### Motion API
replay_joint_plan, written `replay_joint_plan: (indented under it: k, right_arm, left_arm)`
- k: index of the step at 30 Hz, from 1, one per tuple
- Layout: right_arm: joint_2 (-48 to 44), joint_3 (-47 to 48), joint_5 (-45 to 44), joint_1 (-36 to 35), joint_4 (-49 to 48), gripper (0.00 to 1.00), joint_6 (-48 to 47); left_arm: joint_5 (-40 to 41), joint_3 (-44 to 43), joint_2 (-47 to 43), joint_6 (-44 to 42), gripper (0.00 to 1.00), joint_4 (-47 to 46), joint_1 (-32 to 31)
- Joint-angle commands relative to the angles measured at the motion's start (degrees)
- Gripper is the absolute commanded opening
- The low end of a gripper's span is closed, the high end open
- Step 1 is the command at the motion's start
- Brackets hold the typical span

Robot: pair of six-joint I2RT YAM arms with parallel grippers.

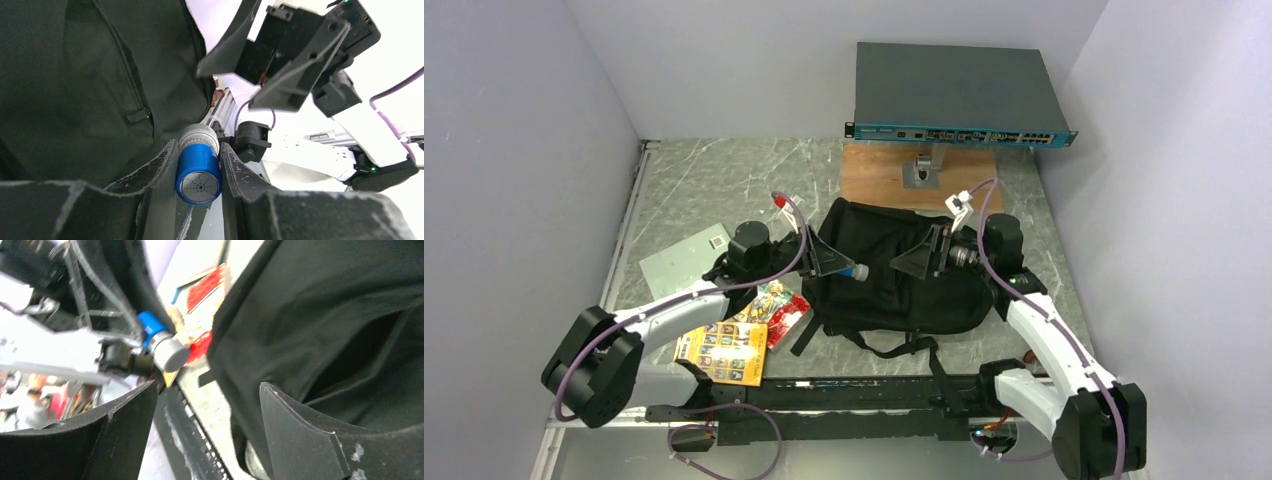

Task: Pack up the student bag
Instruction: Move the student bag to the center of the board, then place the personal item in the student bag.

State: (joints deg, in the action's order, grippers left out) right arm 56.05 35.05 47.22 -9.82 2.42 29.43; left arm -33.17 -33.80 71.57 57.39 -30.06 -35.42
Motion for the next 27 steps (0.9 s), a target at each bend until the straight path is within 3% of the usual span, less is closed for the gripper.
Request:
replay_joint_plan:
  k: [1, 6, 16, 21, 27]
  right_arm:
    - [-1.63, -3.91, 12.08, -3.32, -13.75, 0.78, 5.33]
    - [0.10, -7.09, 10.47, -9.40, -26.86, 0.76, 15.13]
    - [1.69, -10.46, 6.87, -11.44, -36.17, 0.64, 21.00]
    - [0.60, -11.43, 6.16, -11.44, -38.19, 0.49, 22.37]
    - [-2.19, -11.13, 2.31, -11.37, -31.50, 0.10, 18.40]
  left_arm:
    - [-2.35, -1.81, 1.81, 5.11, 0.00, -11.56, -0.87]
    - [-2.42, -1.42, 4.63, 8.71, 0.00, -17.47, -2.37]
    - [-2.52, 0.53, 8.24, 13.63, 0.00, -26.15, -4.69]
    - [-2.60, 0.08, 9.47, 14.11, 0.00, -27.30, -5.56]
    - [-3.37, -0.20, 10.92, 14.51, 0.00, -28.64, -5.97]
